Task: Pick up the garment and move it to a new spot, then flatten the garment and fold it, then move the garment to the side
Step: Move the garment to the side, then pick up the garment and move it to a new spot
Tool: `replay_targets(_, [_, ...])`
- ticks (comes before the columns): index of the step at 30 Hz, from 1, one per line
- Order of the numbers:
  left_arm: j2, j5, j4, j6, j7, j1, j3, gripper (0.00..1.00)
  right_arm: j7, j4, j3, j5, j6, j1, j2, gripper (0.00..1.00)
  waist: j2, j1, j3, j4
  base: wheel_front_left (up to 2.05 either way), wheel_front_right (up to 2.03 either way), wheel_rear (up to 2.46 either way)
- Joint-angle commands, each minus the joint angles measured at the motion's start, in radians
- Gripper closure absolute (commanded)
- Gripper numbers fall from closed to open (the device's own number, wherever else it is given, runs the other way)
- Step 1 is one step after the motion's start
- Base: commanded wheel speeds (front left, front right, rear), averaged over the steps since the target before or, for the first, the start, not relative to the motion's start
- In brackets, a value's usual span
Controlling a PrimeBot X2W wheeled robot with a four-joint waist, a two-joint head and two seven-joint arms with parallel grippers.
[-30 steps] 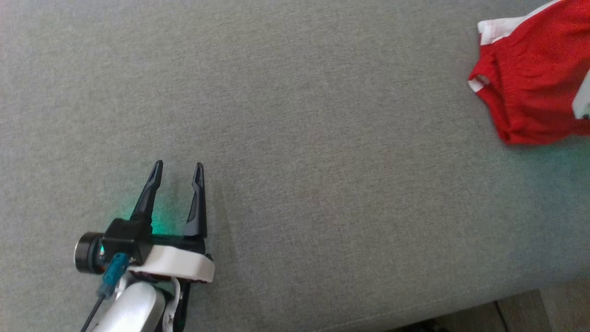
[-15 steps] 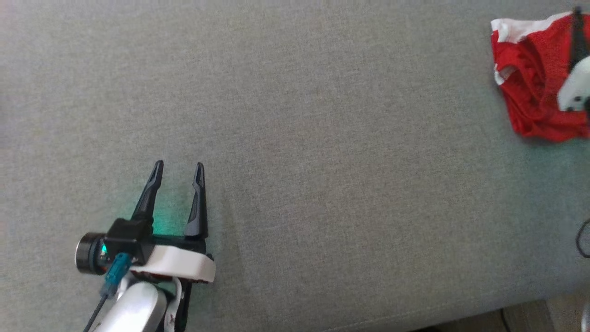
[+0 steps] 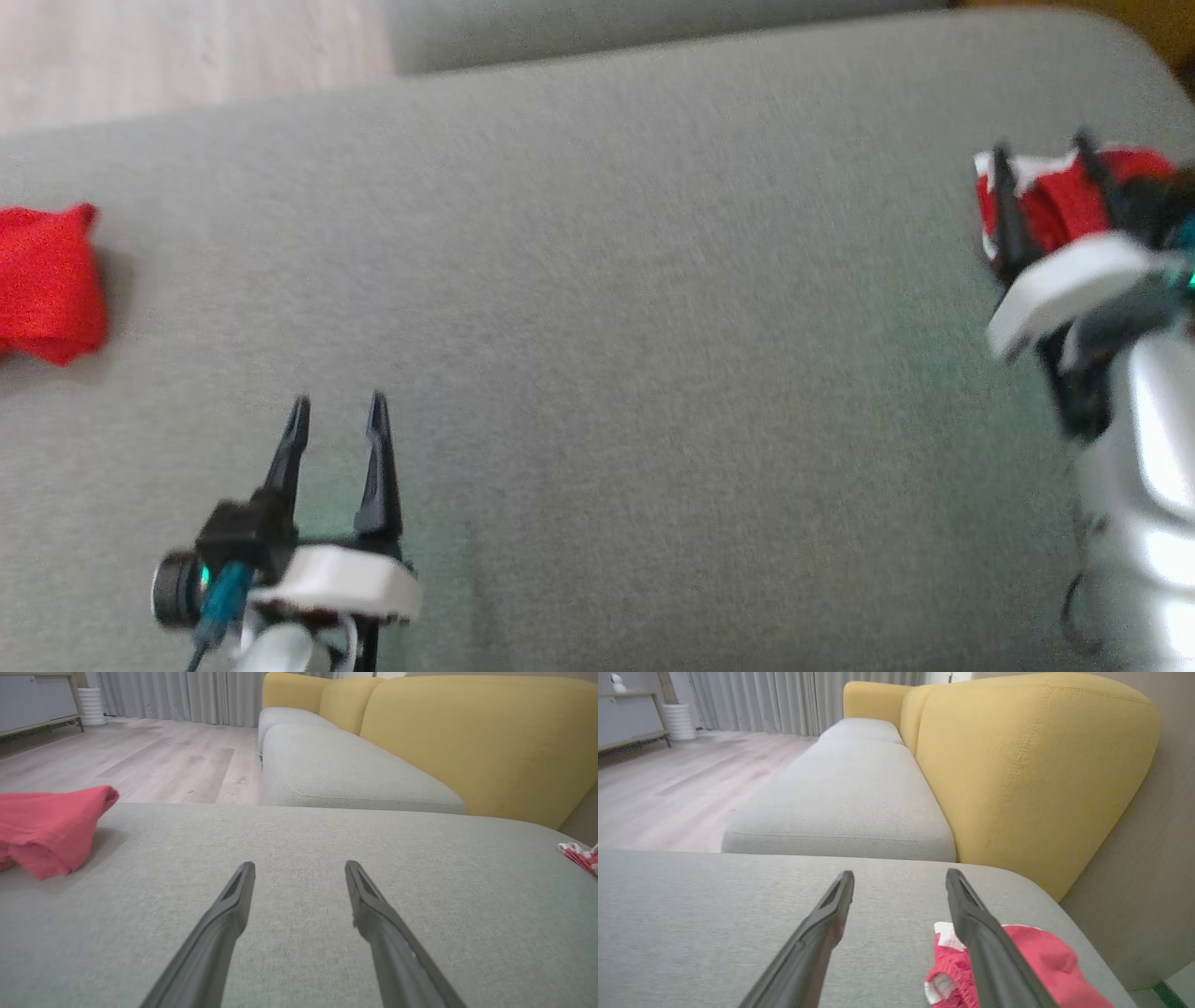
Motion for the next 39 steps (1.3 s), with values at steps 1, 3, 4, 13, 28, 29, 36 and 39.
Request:
replay_targets(1, [0.01, -0.006, -0.02, 0.006, -0.012, -0.01, 0.045, 0.0, -0.014, -0.048, 0.02, 0.009, -0.001, 0.004, 0.014, 0.0, 0.0, 0.0002, -0.073, 0.05, 0.0, 0.0, 0.0])
replay_targets(3, [0.011, -0.016, -0.007, 0.008, -0.018, 0.013, 0.052, 0.0, -0.033, -0.082, 0.01, 0.008, -0.001, 0.071, 0.042, 0.0, 0.0, 0.0002, -0.11, 0.072, 0.0, 0.0, 0.0])
replay_targets(4, [0.01, -0.021, -0.001, 0.009, -0.02, 0.025, 0.054, 0.0, -0.042, -0.098, 0.005, 0.006, -0.001, 0.108, 0.059, 0.0, 0.0, 0.0002, -0.127, 0.084, 0.0, 0.0, 0.0])
replay_targets(13, [0.03, -0.051, 0.012, 0.016, -0.011, 0.114, 0.062, 0.0, -0.08, -0.254, -0.007, 0.003, -0.001, 0.405, 0.138, 0.0, 0.0, 0.0002, -0.19, 0.139, 0.0, 0.0, 0.0])
replay_targets(28, [0.012, -0.074, 0.028, 0.004, -0.004, 0.171, 0.026, 0.0, -0.104, -0.409, 0.017, 0.094, -0.001, 0.657, 0.139, 0.0, 0.0, 0.0002, -0.208, 0.132, 0.0, 0.0, 0.0])
replay_targets(29, [0.012, -0.075, 0.029, 0.004, -0.003, 0.171, 0.026, 0.0, -0.102, -0.412, 0.018, 0.095, -0.001, 0.66, 0.139, 0.0, 0.0, 0.0002, -0.208, 0.131, 0.0, 0.0, 0.0])
replay_targets(36, [0.013, -0.073, 0.022, 0.007, 0.005, 0.166, 0.017, 0.0, -0.094, -0.418, 0.023, 0.094, -0.001, 0.666, 0.139, 0.0, 0.0, 0.0002, -0.206, 0.131, 0.0, 0.0, 0.0])
replay_targets(39, [0.015, -0.073, 0.023, 0.006, 0.009, 0.163, 0.014, 0.0, -0.091, -0.416, 0.022, 0.093, -0.001, 0.667, 0.139, 0.0, 0.0, 0.0002, -0.207, 0.135, 0.0, 0.0, 0.0])
